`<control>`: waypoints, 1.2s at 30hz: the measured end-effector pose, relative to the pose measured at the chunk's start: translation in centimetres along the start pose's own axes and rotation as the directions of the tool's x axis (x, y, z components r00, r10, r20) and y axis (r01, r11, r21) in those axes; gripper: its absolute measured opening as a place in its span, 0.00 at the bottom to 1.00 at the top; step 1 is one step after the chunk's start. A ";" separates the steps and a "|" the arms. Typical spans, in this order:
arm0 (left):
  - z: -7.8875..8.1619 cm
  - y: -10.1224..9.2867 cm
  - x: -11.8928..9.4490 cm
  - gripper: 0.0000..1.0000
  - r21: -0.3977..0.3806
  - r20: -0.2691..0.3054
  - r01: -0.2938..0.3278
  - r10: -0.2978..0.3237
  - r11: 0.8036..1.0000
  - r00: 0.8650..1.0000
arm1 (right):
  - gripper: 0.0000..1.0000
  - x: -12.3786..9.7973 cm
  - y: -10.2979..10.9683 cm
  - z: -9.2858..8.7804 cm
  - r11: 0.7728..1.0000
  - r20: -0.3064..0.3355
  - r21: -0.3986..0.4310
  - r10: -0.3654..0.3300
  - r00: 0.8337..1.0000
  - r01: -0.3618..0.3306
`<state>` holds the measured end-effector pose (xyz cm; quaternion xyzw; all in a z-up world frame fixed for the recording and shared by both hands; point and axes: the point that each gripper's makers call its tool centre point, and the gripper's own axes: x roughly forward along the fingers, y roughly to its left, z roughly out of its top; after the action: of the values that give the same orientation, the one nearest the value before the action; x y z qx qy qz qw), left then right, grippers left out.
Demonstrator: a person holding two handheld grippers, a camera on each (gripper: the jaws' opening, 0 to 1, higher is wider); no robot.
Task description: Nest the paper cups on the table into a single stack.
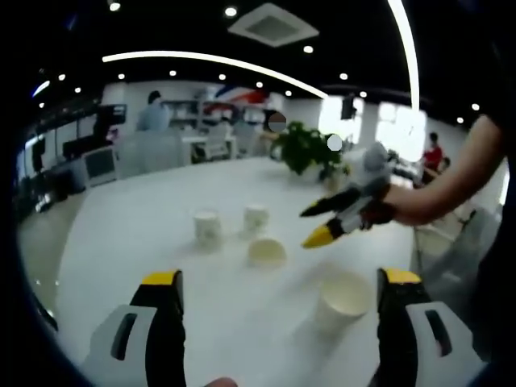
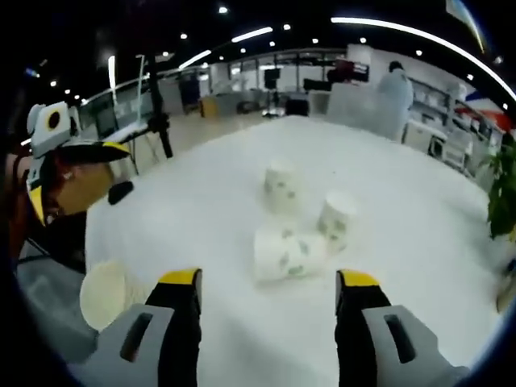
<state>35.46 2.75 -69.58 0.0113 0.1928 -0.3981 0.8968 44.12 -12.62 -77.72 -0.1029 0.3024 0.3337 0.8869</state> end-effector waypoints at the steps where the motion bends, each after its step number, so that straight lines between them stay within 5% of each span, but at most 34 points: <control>1: -0.1 0.0 0.0 1.00 -0.001 -0.001 -0.001 0.001 1.000 1.000 | 0.63 0.2 0.1 0.1 1.000 -0.003 -0.011 -0.001 1.000 0.001; 10: -1.1 -0.3 0.0 1.00 -0.045 -0.002 0.003 -0.003 0.999 1.000 | 0.52 1.8 -0.9 -0.9 0.997 -0.088 -0.064 -0.052 0.995 0.046; 16: -1.8 -0.7 -0.2 1.00 -0.026 -0.023 0.008 -0.009 1.000 1.000 | 0.50 2.5 -0.3 -0.1 0.989 -0.077 -0.140 -0.062 0.995 0.051; 36: -2.3 -0.4 -0.6 1.00 -0.060 -0.025 -0.004 0.003 0.998 1.000 | 0.40 4.0 -1.2 -0.7 0.983 -0.122 -0.170 -0.097 0.988 0.075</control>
<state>33.98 3.30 -71.47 -0.0106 0.2158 -0.3903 0.8950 46.92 -11.71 -80.70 -0.2103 0.3260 0.3115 0.8674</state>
